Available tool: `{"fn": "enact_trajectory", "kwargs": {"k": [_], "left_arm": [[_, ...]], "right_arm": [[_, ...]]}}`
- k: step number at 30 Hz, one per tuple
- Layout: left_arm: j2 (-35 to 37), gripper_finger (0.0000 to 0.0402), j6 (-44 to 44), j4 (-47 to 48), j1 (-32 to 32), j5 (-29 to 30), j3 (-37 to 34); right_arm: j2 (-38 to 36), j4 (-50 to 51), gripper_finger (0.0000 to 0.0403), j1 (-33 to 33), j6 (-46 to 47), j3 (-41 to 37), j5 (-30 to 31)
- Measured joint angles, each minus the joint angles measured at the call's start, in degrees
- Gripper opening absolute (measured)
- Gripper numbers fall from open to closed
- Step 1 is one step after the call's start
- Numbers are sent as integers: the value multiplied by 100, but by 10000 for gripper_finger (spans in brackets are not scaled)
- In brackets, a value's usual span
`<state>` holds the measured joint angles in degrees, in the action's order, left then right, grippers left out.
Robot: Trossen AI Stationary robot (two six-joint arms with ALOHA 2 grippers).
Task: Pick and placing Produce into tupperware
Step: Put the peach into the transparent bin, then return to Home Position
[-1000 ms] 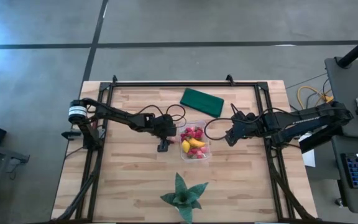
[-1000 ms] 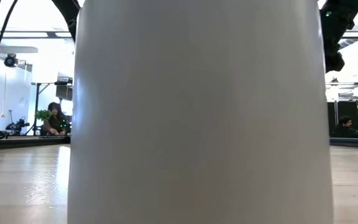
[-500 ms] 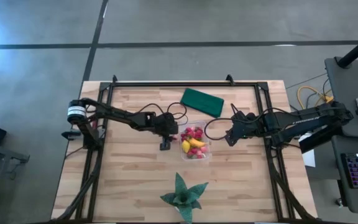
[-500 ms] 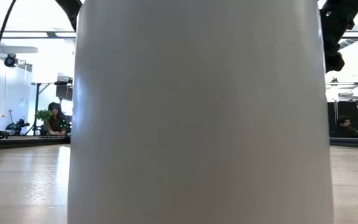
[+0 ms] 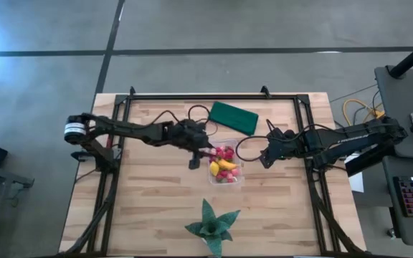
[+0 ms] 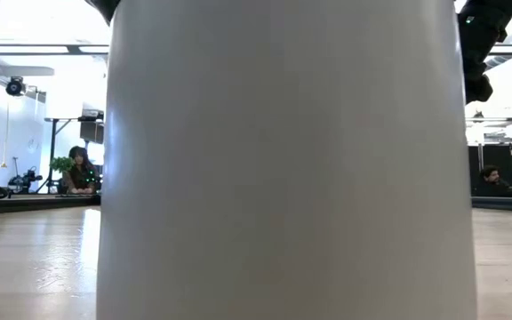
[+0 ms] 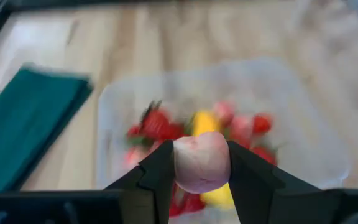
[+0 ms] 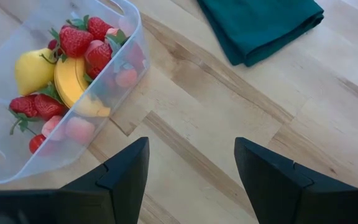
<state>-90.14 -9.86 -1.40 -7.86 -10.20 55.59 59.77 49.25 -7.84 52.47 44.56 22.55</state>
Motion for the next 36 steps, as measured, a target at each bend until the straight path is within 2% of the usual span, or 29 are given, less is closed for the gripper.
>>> {"fn": "enact_trajectory", "kwargs": {"k": [3, 6, 10, 15, 21, 25, 29, 32, 36], "left_arm": [[-286, 110, 64, -341, 9, -343, 2], [-531, 127, 262, -684, 29, -433, -18], [-578, 177, 342, -1089, 42, -434, 27], [-582, 247, 355, -1037, 42, -434, 9], [-496, 292, 357, -998, 42, -338, 3], [-213, 294, 1018, -633, 45, -192, -40], [207, 294, 1669, 497, 48, 20, -44], [500, 294, 1998, 1301, 55, 24, -50], [1023, 294, 2400, 1898, 81, -438, -74]], "right_arm": [[2, -2, 228, 0, 0, 0, -2], [2, -4, 228, 0, 2, 0, -2], [2, -5, 228, 0, 29, 0, -4], [2, -13, 228, -2, 48, 0, -27], [2, -18, 228, -2, 50, 0, -28], [2, -14, 228, -2, 50, 53, -100], [-26, -21, 228, -46, -110, 290, -485], [-40, -141, 228, -235, -725, 633, -469], [-46, -194, 228, -330, -1514, 1113, -460]]}}
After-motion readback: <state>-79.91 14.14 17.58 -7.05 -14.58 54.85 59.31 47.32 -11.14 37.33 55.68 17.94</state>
